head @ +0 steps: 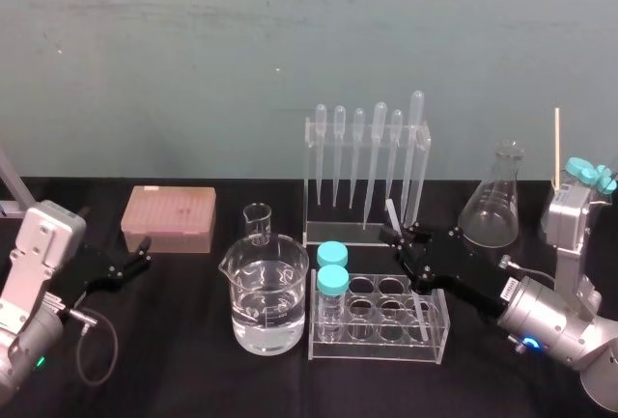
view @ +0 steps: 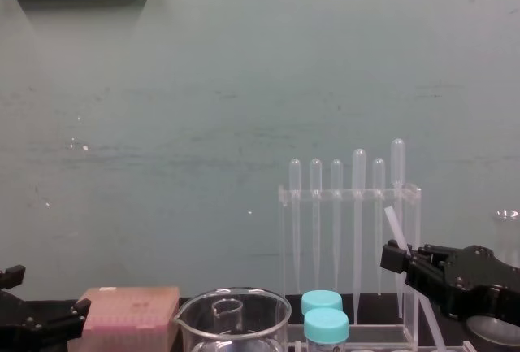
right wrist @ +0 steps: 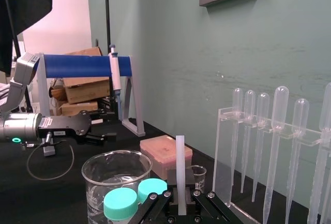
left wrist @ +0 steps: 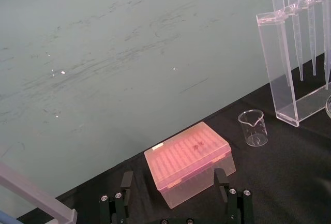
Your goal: Pick up the stirring rod with one hand, then place it down.
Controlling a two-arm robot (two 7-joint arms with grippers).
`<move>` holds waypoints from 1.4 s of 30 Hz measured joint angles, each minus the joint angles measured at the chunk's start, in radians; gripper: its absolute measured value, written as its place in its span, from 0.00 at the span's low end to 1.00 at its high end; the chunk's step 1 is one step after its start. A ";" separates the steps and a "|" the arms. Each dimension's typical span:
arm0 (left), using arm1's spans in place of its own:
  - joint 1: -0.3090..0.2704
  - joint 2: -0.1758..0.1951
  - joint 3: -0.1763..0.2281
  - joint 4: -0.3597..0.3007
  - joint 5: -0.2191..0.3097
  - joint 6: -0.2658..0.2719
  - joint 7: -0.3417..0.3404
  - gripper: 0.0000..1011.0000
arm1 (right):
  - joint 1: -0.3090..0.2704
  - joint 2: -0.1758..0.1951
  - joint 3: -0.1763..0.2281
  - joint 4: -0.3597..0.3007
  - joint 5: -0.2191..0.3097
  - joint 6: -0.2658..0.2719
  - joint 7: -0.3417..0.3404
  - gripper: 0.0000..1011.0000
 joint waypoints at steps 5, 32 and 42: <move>0.000 0.000 0.000 0.000 0.000 0.000 0.000 0.99 | 0.000 0.000 0.000 -0.001 0.000 -0.001 0.000 0.07; 0.000 0.000 0.000 0.000 0.000 0.000 0.000 0.99 | -0.001 0.001 0.001 -0.004 0.000 -0.002 0.000 0.82; 0.000 0.000 0.000 0.000 0.000 0.000 0.000 0.99 | 0.000 -0.004 0.020 -0.031 -0.008 -0.049 -0.020 0.99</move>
